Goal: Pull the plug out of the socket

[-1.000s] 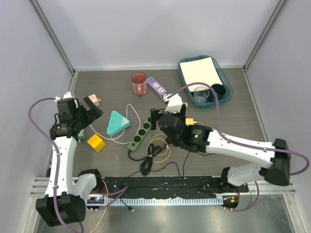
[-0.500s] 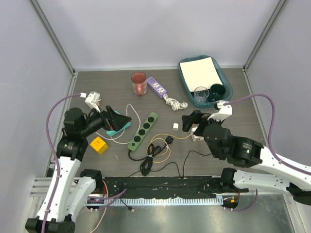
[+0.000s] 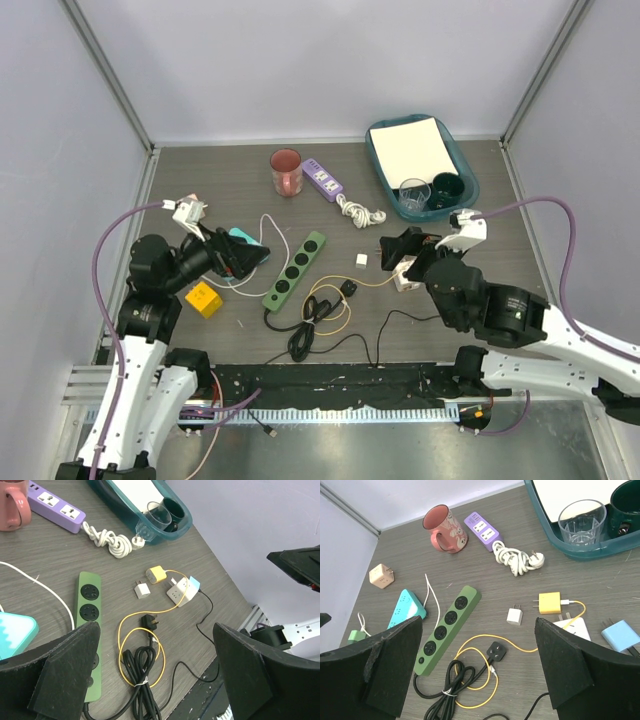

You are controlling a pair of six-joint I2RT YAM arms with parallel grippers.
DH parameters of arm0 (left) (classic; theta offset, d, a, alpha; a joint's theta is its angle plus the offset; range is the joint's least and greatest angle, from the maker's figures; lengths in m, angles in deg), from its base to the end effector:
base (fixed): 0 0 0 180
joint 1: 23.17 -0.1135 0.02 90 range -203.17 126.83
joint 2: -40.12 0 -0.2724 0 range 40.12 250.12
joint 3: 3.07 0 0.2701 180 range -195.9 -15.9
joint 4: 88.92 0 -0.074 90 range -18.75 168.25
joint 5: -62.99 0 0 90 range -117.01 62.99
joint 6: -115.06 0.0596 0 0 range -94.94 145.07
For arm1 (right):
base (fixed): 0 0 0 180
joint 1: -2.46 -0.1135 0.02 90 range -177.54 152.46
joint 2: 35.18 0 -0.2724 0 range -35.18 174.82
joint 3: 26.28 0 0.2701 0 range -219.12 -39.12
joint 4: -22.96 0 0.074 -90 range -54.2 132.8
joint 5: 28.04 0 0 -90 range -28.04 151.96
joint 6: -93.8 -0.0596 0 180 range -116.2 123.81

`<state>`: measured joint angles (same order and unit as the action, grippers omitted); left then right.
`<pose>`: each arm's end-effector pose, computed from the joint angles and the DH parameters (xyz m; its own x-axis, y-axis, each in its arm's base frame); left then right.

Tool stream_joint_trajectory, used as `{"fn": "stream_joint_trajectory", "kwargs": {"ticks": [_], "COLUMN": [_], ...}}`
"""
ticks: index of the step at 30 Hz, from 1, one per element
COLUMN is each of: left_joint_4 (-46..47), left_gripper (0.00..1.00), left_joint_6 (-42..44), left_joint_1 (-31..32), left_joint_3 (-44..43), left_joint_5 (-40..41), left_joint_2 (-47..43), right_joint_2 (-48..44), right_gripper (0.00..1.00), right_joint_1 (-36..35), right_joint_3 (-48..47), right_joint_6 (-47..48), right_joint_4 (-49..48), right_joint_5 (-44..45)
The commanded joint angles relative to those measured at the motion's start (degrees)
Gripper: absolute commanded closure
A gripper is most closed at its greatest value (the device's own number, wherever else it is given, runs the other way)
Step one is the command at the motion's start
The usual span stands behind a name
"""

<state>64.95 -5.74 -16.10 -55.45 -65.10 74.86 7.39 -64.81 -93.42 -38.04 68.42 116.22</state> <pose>0.1673 -0.0578 0.3327 -0.4855 -0.3459 -0.8029 0.5283 0.6157 -0.5847 0.1090 0.1351 0.3713 -0.2666 0.3721 -0.8891 -0.0912 0.9086 0.4076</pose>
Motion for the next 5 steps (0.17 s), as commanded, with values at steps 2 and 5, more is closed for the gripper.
{"fn": "stream_joint_trajectory", "kwargs": {"ticks": [2, 5], "left_joint_4": [3.37, 3.37], "left_gripper": [0.0, 0.0], "left_joint_6": [0.75, 0.84], "left_joint_1": [0.14, 0.14], "left_joint_3": [-0.09, 0.09], "left_joint_5": [-0.59, -0.41], "left_joint_2": [-0.38, -0.2], "right_joint_2": [0.85, 0.5], "right_gripper": [0.0, 0.0], "right_joint_1": [-0.06, -0.06], "right_joint_3": [0.34, 0.51], "right_joint_6": [-1.57, -1.57], "right_joint_4": [-0.45, -0.45], "right_joint_5": [2.52, 2.26]}}
